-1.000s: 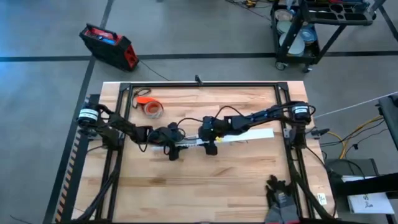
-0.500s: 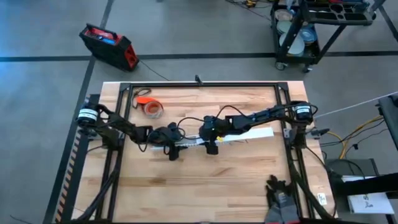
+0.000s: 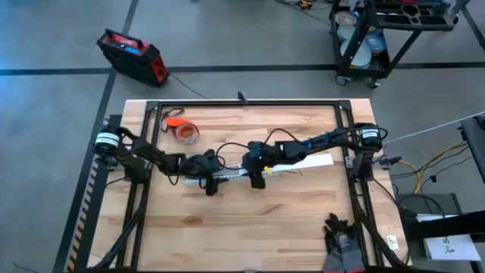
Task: Ziptie cables
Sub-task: Close the white cable duct
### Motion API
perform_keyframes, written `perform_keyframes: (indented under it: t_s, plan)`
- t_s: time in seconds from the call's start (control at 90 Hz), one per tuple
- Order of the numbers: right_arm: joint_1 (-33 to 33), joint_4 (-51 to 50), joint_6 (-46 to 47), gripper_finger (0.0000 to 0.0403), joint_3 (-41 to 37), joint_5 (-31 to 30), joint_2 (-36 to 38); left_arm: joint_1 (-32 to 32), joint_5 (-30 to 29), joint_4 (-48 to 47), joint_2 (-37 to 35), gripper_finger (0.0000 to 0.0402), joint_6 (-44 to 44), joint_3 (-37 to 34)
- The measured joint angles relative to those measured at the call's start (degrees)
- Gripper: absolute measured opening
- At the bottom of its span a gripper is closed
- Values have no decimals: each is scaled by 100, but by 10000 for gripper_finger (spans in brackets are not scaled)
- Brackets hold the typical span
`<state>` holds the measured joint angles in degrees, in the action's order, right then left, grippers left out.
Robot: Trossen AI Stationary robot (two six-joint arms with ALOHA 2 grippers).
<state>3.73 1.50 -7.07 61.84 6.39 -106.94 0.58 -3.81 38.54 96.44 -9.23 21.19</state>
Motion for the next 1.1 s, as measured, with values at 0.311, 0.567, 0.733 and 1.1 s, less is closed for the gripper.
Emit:
perform_keyframes:
  t_s: [0.311, 0.567, 0.733, 1.1]
  plan:
    - [4, -99, -99, 205, 13, -64, 130, 0, 0, -5, 0, 223, 12, 0]
    - [4, -149, -3, 274, -12, -52, -69, 0, -2, -15, 0, 228, 22, 0]
    - [-5, -78, 0, 276, -5, -43, -129, 0, -2, -50, 0, 223, 20, 0]
    - [-10, -125, -68, 233, 35, -48, -79, 2, 4, -61, 0, 225, 22, 0]
